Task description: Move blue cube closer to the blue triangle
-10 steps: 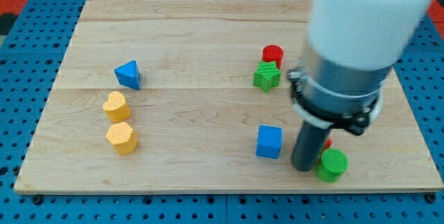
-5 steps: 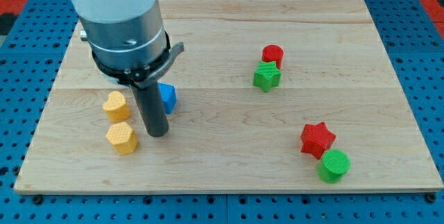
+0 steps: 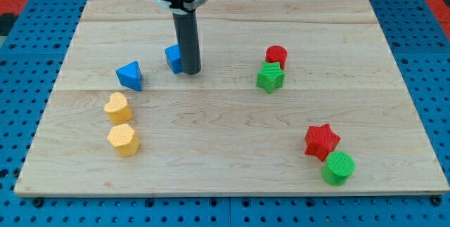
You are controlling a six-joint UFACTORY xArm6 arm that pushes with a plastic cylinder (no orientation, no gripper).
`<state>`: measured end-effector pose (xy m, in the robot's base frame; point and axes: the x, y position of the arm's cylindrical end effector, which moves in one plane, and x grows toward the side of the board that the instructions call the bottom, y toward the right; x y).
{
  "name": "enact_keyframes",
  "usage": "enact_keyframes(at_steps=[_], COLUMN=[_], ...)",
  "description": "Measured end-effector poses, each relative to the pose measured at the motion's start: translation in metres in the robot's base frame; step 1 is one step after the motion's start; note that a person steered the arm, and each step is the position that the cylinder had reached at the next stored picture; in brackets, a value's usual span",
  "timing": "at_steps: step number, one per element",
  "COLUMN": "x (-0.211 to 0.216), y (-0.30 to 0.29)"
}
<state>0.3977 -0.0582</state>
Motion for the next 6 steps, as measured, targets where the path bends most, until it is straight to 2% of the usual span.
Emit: enact_keyframes(at_steps=[1,2,3,4,5,6], x=[-0.008,-0.043,-0.046,-0.079,-0.076,-0.075], y=[-0.001,-0.03,-0.02,-0.024,-0.084,-0.114])
